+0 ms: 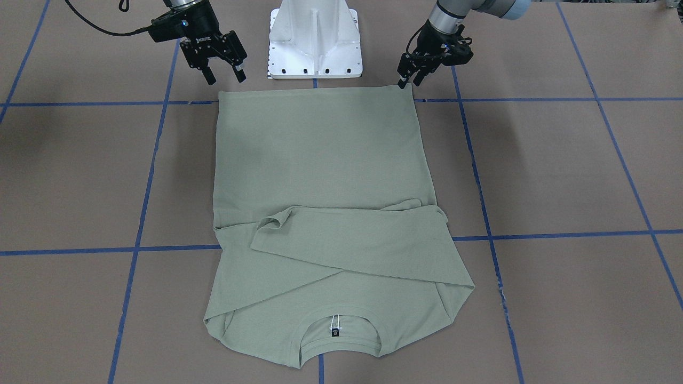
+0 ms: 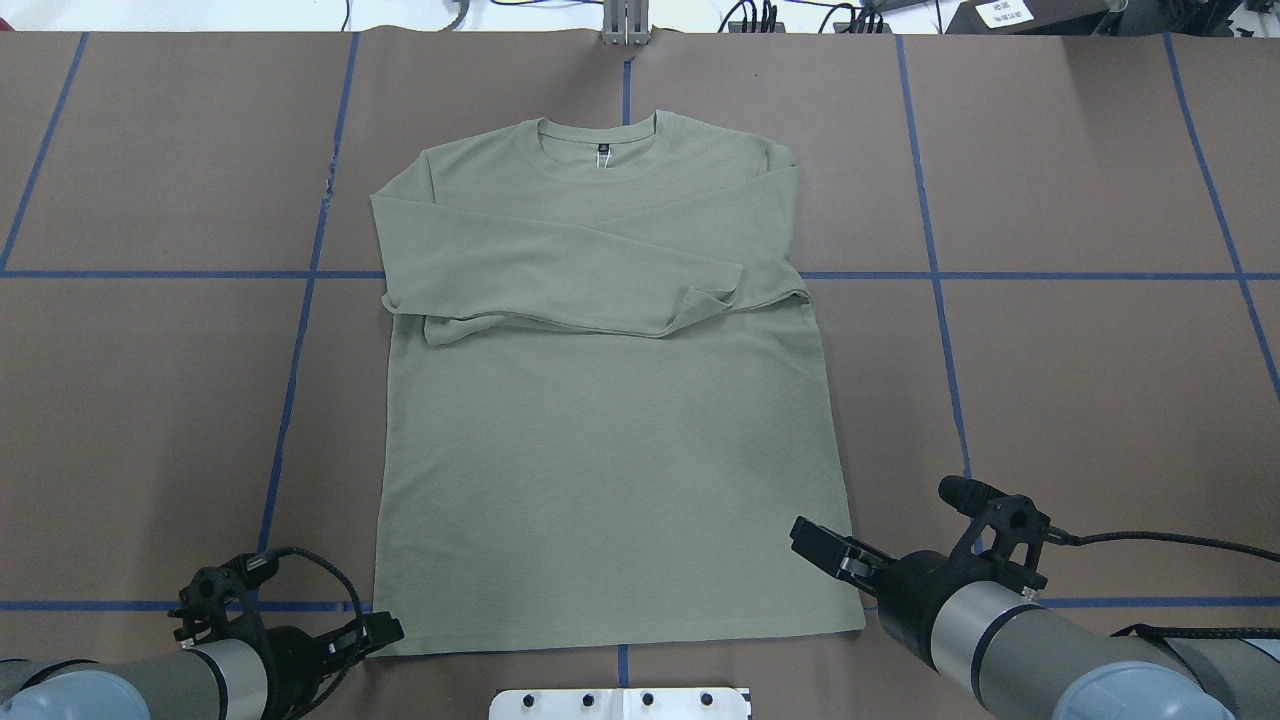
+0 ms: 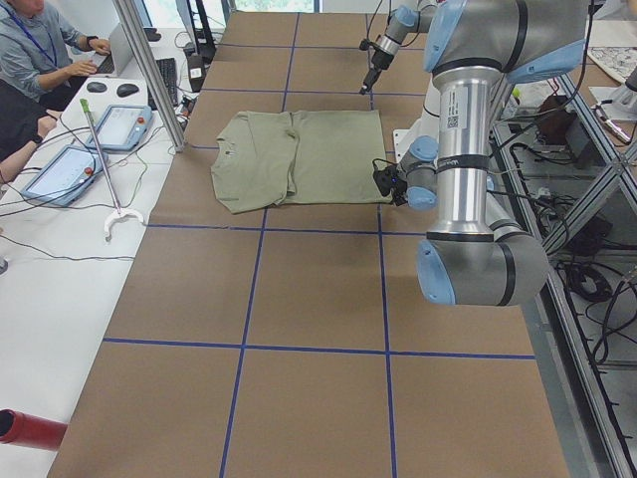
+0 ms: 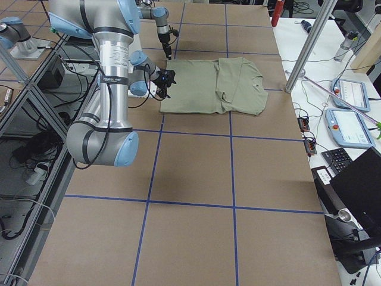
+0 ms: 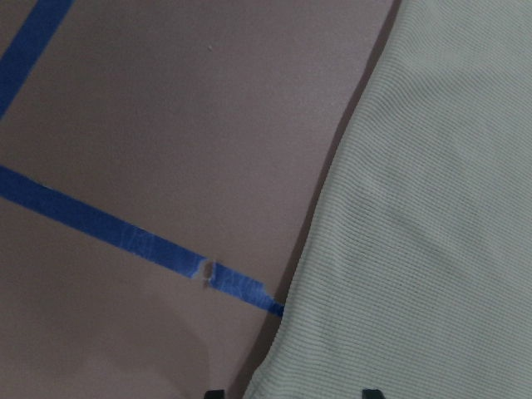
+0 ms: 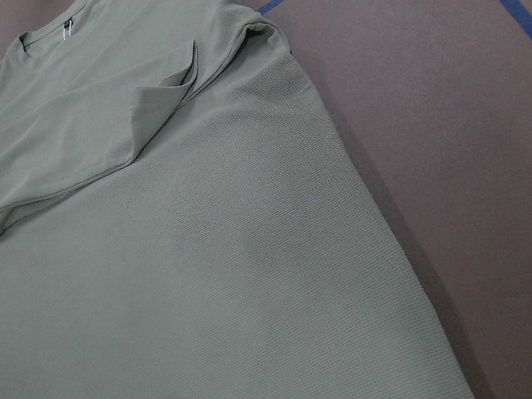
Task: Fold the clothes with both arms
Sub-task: 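Position both grippers at the hem corners and close on the fabric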
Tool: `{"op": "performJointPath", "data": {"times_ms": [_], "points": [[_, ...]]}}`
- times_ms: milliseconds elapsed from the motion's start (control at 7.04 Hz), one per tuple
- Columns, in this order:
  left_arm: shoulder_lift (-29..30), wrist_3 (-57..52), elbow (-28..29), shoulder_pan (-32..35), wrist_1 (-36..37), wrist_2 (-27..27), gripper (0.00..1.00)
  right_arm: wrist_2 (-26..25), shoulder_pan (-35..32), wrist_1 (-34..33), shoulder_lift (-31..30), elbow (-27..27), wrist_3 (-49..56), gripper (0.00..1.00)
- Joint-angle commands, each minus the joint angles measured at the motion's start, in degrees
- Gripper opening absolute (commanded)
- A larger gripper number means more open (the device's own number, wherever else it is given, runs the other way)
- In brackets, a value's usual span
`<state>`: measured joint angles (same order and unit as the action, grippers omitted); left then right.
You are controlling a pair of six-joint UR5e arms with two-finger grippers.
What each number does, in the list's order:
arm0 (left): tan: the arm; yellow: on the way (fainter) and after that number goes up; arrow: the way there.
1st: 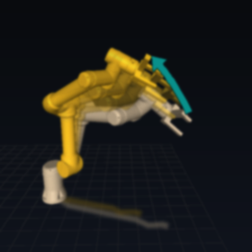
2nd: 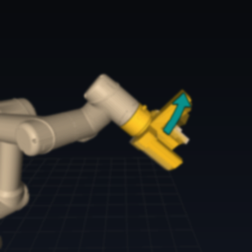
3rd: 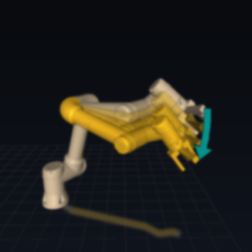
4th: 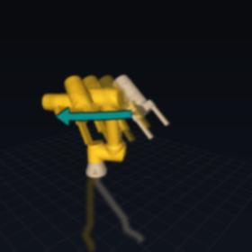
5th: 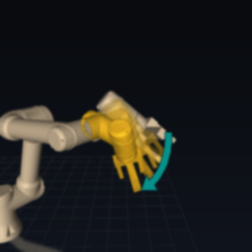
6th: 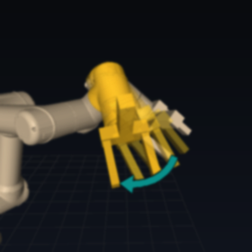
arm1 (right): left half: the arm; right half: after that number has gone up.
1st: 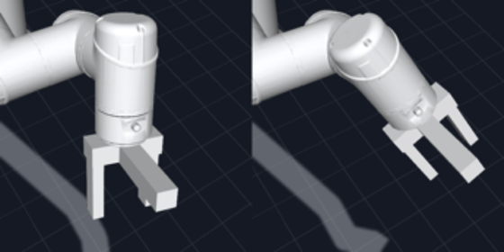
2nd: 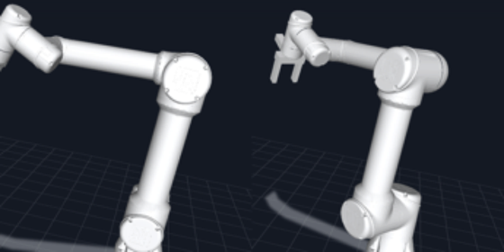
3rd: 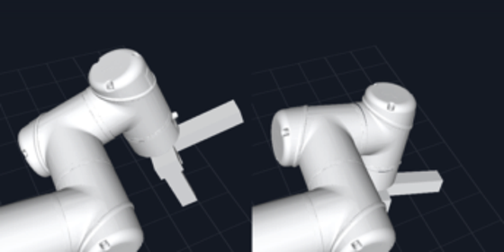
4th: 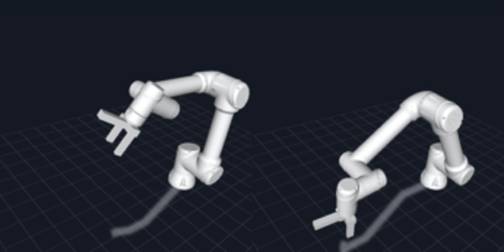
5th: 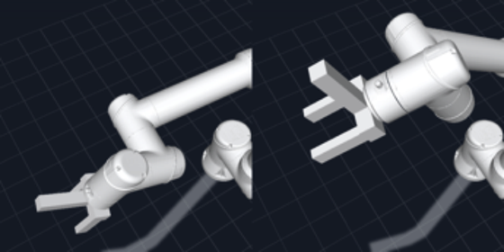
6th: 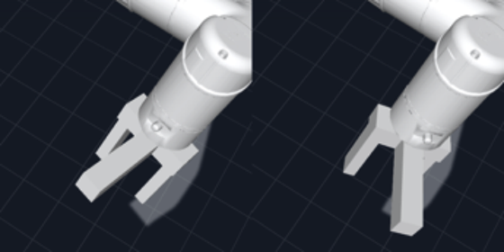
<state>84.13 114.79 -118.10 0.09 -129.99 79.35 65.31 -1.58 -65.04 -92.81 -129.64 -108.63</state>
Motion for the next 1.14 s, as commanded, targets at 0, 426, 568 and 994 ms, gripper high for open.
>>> {"op": "performJointPath", "data": {"times_ms": [0,426,568,994], "points": [[0.33,0.0,0.32,0.0,0.0,0.1,0.63,0.0,0.0,0.0,0.0,0.0,0.0,0.99],[0.51,0.0,0.85,-0.09,0.0,0.1,0.62,-0.09,0.0,0.0,0.09,0.0,0.0,0.99],[0.69,-0.09,1.11,-0.27,0.0,0.1,0.62,-0.09,0.0,0.0,0.09,0.0,0.0,0.99],[1.56,0.0,1.29,-0.27,0.0,0.19,0.54,-0.09,0.0,0.0,0.09,0.09,0.0,0.99]]}}
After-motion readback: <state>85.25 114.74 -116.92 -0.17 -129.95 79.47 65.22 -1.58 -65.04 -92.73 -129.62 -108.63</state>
